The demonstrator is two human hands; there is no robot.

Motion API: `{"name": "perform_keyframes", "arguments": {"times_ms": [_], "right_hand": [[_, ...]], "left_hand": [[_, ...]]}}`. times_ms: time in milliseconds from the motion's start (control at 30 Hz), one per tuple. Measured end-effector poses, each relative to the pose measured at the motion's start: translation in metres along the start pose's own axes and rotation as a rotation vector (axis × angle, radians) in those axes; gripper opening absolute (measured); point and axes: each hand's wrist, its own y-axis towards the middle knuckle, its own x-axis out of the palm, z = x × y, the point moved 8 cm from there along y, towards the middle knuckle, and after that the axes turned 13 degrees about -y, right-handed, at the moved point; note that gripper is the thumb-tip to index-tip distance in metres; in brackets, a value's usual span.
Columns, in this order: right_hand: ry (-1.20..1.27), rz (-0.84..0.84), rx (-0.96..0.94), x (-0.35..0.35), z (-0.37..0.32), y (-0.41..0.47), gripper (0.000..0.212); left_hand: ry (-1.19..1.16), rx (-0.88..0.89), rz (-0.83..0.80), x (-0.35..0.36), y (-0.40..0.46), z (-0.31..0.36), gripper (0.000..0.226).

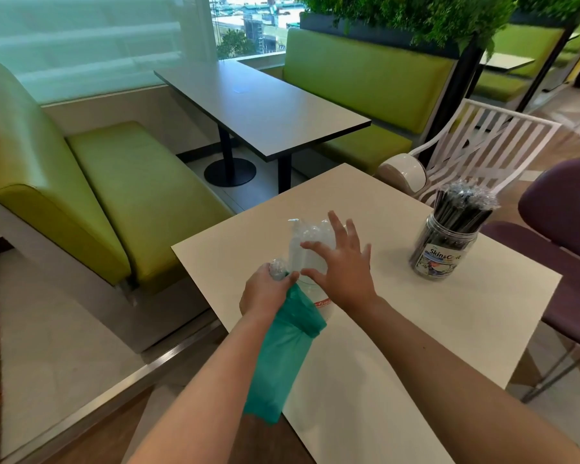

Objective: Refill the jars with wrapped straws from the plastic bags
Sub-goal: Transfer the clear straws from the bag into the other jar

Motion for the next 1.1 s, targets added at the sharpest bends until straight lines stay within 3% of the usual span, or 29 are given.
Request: {"name": "perform_keyframes", "arguments": {"times_ms": [133,400,567,667,767,933,1000,1100], "right_hand": [[0.099,-0.055,0.004,0.002,-0.002,0.006,0.046],[0.072,0.072,-0.165,-0.027,-0.004,0.023,0.045],[0.010,-0.079,-0.215,0.013,-0.005,0.007,0.058],[-0.051,-0.083,-0.216,0.013,-0.007,0.002,0.059],[-0.021,0.041,-0.137,-0.007,-0.010,-0.002,0.055],[0.039,0.313,-0.044,-0.030,-0.024,-0.035,0.036],[0.055,0.334,-0.046,-0.028,-0.035,-0.049,0.027],[0.200,0.214,-0.081,-0.013,-0.048,-0.056,0.014]], "left_hand": [[-0.013,0.004,0.001,-0.001,0.001,0.001,0.038],[-0.014,0.000,-0.034,0.001,0.004,0.003,0.036],[0.003,0.007,-0.015,0.000,0.002,0.005,0.040],[-0.027,-0.005,-0.020,0.000,-0.001,0.004,0.048],[-0.083,-0.002,-0.035,-0.001,-0.005,0.000,0.057],[-0.205,0.026,-0.065,-0.003,-0.003,-0.015,0.101],[-0.244,0.022,-0.078,-0.007,-0.008,-0.012,0.095],[-0.313,0.044,-0.065,-0.015,-0.020,0.000,0.060]]}}
